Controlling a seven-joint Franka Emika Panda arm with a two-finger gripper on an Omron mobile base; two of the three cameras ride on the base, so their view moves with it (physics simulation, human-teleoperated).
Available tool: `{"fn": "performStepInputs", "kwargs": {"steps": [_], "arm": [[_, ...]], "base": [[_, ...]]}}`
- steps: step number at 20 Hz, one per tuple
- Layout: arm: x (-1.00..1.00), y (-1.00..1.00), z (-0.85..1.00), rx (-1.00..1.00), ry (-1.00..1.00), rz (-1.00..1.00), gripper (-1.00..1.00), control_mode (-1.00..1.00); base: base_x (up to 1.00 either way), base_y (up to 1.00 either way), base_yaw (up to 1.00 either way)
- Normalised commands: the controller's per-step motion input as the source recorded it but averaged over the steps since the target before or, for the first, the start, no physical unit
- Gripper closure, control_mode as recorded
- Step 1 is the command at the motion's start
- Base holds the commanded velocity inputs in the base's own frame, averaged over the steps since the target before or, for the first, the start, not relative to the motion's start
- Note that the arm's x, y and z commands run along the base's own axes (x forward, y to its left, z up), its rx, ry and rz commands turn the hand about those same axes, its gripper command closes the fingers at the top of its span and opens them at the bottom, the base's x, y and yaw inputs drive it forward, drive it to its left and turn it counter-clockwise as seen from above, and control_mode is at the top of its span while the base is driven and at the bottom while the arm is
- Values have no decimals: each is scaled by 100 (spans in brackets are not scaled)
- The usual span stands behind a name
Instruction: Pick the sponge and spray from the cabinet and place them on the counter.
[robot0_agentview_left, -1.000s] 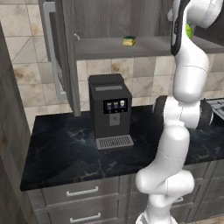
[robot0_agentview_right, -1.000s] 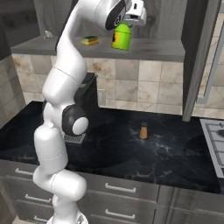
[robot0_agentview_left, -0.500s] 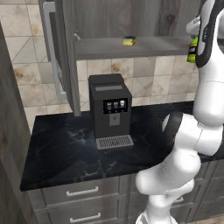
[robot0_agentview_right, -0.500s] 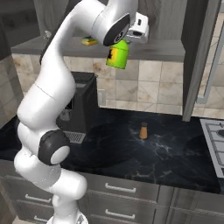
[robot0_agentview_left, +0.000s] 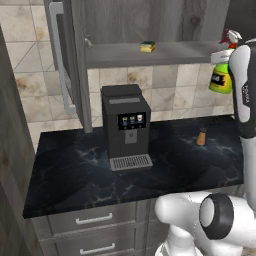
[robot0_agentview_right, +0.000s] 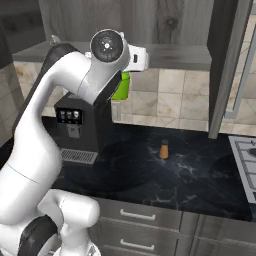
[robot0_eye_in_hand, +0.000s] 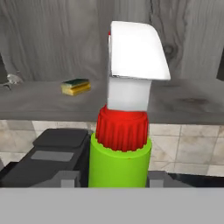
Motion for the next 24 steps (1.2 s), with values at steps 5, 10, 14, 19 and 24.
{"fn": "performStepInputs", "kwargs": {"steps": [5, 10, 14, 19, 24], "arm": [[-55, 1, -23, -2, -15, 0, 100, -100], [-46, -7, -31, 0, -3, 0, 100, -100], [-38, 0, -44, 0, 0, 0, 100, -100], [-24, -2, -56, -1, -6, 0, 100, -100], [-14, 0, -55, -6, -11, 0, 100, -100]], "base": [[0, 0, 0], [0, 0, 0], [0, 0, 0], [0, 0, 0], [0, 0, 0]]}}
